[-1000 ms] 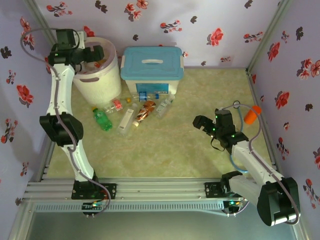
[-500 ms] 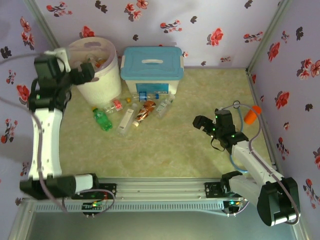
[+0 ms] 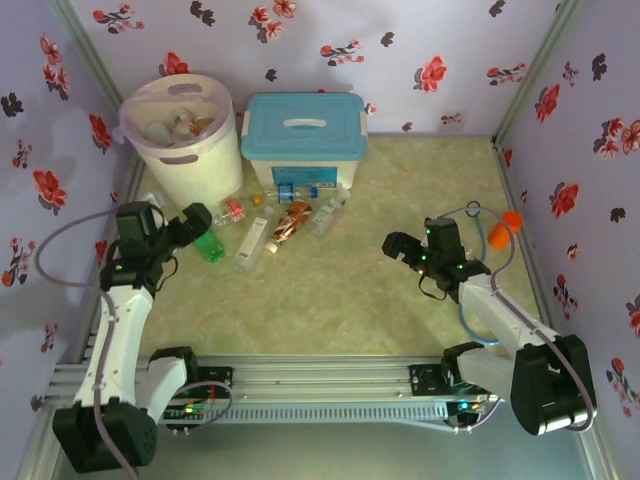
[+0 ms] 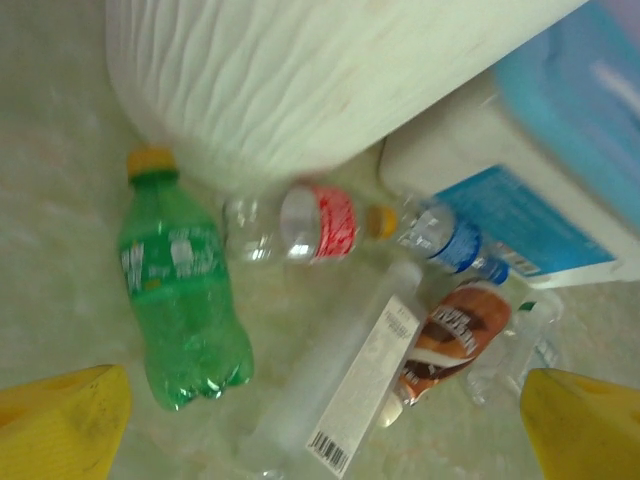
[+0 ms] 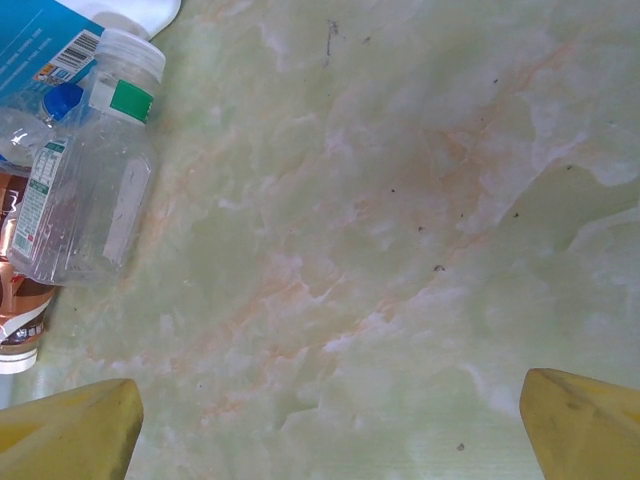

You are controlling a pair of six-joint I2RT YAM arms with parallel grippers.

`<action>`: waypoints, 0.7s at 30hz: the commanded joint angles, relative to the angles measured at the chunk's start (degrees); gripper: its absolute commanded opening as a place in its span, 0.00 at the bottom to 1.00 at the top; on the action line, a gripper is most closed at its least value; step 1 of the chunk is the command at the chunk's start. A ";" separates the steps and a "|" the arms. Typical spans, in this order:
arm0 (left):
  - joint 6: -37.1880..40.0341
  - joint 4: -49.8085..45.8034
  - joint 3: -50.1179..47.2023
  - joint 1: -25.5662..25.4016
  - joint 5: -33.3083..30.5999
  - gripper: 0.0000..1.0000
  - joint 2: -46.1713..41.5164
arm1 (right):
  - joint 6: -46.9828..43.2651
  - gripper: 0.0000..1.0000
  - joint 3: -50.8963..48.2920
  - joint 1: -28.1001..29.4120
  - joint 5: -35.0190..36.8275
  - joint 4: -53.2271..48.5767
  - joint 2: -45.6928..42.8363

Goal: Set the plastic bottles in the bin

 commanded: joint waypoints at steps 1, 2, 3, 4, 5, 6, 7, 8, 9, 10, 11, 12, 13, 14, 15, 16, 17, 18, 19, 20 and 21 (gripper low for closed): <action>-6.05 9.74 -4.14 0.26 2.84 1.00 1.92 | -0.13 0.97 -0.15 -0.41 -0.28 1.36 -1.16; -6.40 11.15 -5.41 0.22 2.58 1.00 2.82 | -0.36 0.98 -0.37 -0.39 0.14 0.95 -1.83; -6.83 12.87 -6.76 0.41 2.10 1.00 3.98 | -0.63 0.98 -0.46 -0.38 0.60 0.41 -2.41; -7.23 14.46 -8.00 0.73 1.73 1.00 5.20 | -0.86 0.98 -0.51 -0.42 1.16 -0.15 -2.86; -7.46 15.91 -9.22 0.93 1.52 1.00 6.48 | -1.07 0.98 -0.50 -0.47 1.43 -0.51 -3.19; -7.78 17.62 -10.38 1.23 1.43 1.00 8.01 | -1.21 0.98 -0.37 -0.52 1.62 -0.91 -3.34; -7.90 19.36 -11.36 1.34 1.08 1.00 9.45 | -1.40 0.98 -0.21 -0.47 1.67 -1.18 -3.38; -8.00 20.68 -11.95 1.44 0.73 1.00 10.81 | -1.44 0.98 -0.15 -0.44 1.61 -1.21 -3.37; -7.99 21.95 -12.57 1.43 0.54 1.00 12.21 | -1.30 0.98 -0.07 -0.48 1.51 -1.21 -3.18; -7.80 22.92 -13.02 1.48 0.26 1.00 13.48 | -1.18 0.98 0.01 -0.51 1.34 -1.14 -3.03; -7.67 23.61 -13.31 1.48 -0.11 1.00 14.35 | -1.10 0.98 -0.02 -0.50 1.32 -1.04 -2.92; -7.34 24.56 -13.81 1.48 -0.46 1.00 15.34 | -0.95 0.98 -0.02 -0.52 1.24 -0.90 -2.73; -7.25 25.28 -14.16 1.48 -0.76 1.00 16.33 | -0.85 0.98 0.02 -0.51 1.30 -0.70 -2.52; -7.11 25.76 -14.49 1.52 -0.93 1.00 17.17 | -0.76 0.98 -0.04 -0.49 1.31 -0.60 -2.28; -6.95 26.64 -14.79 1.54 -1.04 1.00 18.31 | -0.65 0.98 -0.01 -0.49 1.19 -0.39 -2.07; -7.02 27.86 -15.30 1.52 -1.05 1.00 19.71 | -0.49 0.98 0.02 -0.52 1.07 -0.10 -1.64; -7.13 29.07 -15.77 1.53 -1.05 1.00 20.80 | -0.41 0.98 0.11 -0.52 0.96 0.11 -1.36; -7.31 30.40 -16.14 1.60 -0.96 1.00 22.00 | -0.25 0.98 0.24 -0.45 0.65 0.28 -0.98; -7.58 31.77 -16.50 1.58 -0.90 1.00 23.08 | -0.20 0.98 0.44 -0.52 0.41 0.33 -0.67; -7.81 32.76 -16.70 1.59 -0.88 1.00 23.82 | -0.14 0.98 0.54 -0.45 0.28 0.29 -0.52; -8.00 33.65 -16.88 1.58 -0.93 1.00 24.56 | -0.10 0.98 0.65 -0.52 0.20 0.20 -0.41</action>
